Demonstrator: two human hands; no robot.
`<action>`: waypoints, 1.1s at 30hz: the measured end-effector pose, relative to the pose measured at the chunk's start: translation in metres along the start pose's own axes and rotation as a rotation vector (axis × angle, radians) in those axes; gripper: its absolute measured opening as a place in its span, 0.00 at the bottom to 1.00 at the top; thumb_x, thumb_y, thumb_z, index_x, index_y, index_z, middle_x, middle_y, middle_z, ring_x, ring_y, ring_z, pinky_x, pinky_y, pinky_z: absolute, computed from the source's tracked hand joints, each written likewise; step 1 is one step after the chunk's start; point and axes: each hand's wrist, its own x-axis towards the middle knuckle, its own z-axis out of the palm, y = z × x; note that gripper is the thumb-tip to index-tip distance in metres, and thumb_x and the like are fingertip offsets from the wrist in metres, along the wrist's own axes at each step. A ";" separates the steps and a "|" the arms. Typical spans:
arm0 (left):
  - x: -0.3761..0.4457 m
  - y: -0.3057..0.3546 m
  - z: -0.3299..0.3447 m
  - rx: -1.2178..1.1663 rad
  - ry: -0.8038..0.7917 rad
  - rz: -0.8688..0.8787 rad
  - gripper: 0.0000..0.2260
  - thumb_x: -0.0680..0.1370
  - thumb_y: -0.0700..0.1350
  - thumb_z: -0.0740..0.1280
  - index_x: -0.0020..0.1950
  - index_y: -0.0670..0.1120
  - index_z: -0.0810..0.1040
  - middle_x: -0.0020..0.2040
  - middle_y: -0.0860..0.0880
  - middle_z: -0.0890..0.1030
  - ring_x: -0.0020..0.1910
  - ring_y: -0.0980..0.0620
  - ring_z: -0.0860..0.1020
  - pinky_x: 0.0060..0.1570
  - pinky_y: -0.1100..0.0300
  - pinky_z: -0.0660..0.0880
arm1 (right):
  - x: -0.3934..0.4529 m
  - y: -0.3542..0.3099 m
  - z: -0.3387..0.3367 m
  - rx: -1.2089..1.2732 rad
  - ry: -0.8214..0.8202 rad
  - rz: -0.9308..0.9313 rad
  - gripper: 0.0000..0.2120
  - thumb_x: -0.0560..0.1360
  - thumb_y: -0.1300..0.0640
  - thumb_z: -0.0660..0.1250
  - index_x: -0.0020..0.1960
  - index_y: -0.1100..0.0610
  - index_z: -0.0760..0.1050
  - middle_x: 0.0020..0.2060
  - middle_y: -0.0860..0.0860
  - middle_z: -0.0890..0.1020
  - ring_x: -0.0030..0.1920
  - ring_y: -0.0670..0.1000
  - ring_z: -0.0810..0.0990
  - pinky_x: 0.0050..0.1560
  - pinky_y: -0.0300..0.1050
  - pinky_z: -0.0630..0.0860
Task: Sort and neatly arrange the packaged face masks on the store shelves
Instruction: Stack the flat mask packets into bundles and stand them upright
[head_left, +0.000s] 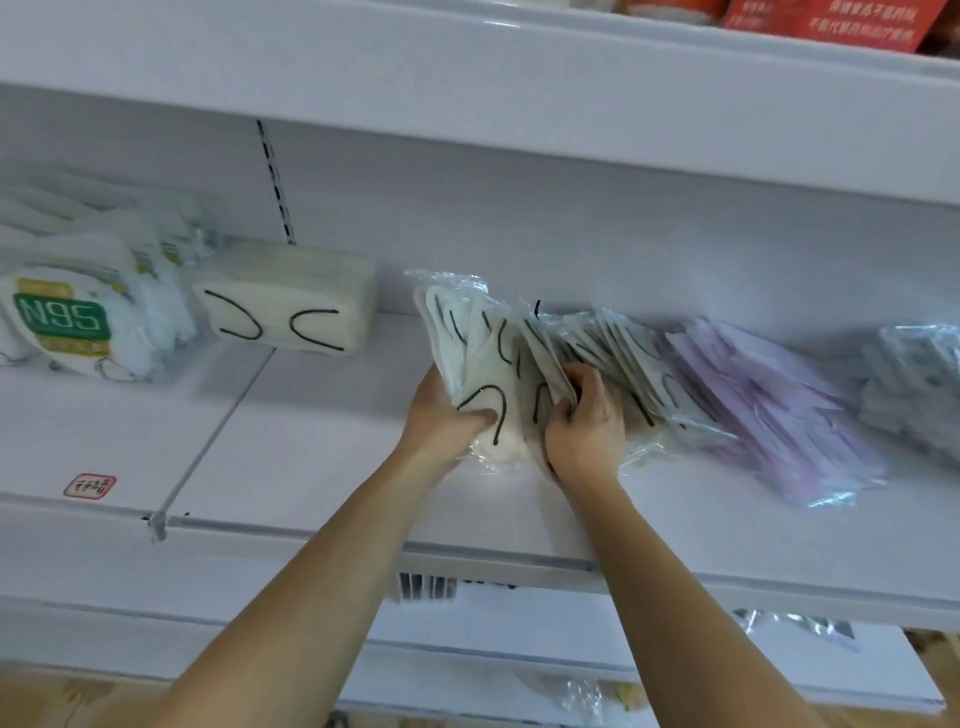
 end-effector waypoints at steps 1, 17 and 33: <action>-0.008 0.000 -0.007 -0.011 0.039 -0.009 0.24 0.69 0.32 0.74 0.60 0.51 0.78 0.50 0.53 0.86 0.48 0.57 0.85 0.46 0.61 0.81 | 0.000 0.000 -0.001 -0.015 -0.011 -0.005 0.23 0.71 0.72 0.63 0.63 0.58 0.76 0.52 0.53 0.83 0.56 0.59 0.78 0.54 0.50 0.70; -0.074 0.003 -0.112 -0.331 0.046 0.053 0.21 0.76 0.33 0.73 0.67 0.49 0.79 0.58 0.43 0.86 0.59 0.41 0.84 0.55 0.45 0.81 | -0.078 -0.139 0.015 0.754 -0.511 0.211 0.12 0.82 0.50 0.67 0.64 0.53 0.78 0.54 0.47 0.86 0.56 0.47 0.84 0.53 0.45 0.80; -0.037 -0.003 -0.233 -0.792 -0.063 -0.097 0.24 0.77 0.38 0.72 0.73 0.40 0.73 0.69 0.38 0.79 0.69 0.40 0.77 0.67 0.41 0.75 | -0.044 -0.193 0.059 0.229 -0.635 -0.139 0.13 0.76 0.47 0.71 0.52 0.55 0.77 0.42 0.49 0.84 0.43 0.50 0.82 0.44 0.52 0.78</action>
